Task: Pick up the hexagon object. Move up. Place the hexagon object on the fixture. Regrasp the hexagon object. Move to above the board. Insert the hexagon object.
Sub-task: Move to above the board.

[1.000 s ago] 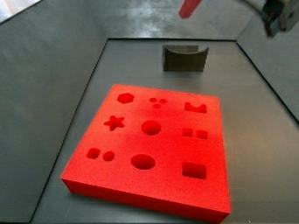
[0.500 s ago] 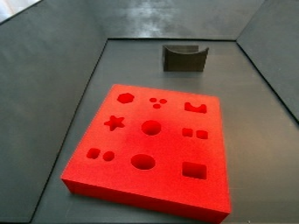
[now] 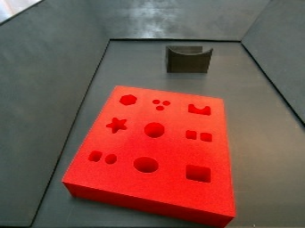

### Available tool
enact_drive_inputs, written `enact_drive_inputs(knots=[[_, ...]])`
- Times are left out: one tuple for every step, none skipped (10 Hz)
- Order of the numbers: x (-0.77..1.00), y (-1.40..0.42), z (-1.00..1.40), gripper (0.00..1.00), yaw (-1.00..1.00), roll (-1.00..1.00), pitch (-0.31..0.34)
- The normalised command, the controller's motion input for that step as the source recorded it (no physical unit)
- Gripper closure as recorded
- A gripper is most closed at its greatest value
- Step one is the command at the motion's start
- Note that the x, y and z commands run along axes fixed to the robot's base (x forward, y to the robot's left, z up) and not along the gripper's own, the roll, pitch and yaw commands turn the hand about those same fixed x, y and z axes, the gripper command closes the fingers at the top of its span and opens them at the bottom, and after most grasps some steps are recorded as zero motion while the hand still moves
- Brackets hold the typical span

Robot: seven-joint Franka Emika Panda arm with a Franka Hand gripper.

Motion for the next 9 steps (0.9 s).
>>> enact_drive_inputs(knots=[[-0.91,-1.00,0.45,1.00,-0.10,-1.00,0.081],[-0.57,-0.53,0.23,1.00,-0.09,-1.00,0.081],[-0.42,-0.37,0.16,1.00,-0.09,-1.00,0.082],[-0.18,-0.10,0.07,1.00,-0.08,-1.00,0.086],[-0.12,-0.03,0.03,1.00,-0.08,-1.00,0.086],[-0.07,0.03,0.01,1.00,-0.07,-1.00,0.087],[-0.07,0.02,0.02,1.00,-0.07,-1.00,0.086],[-0.06,0.04,0.00,1.00,-0.06,-1.00,0.078],[-0.06,0.04,0.00,1.00,-0.05,-1.00,0.073]])
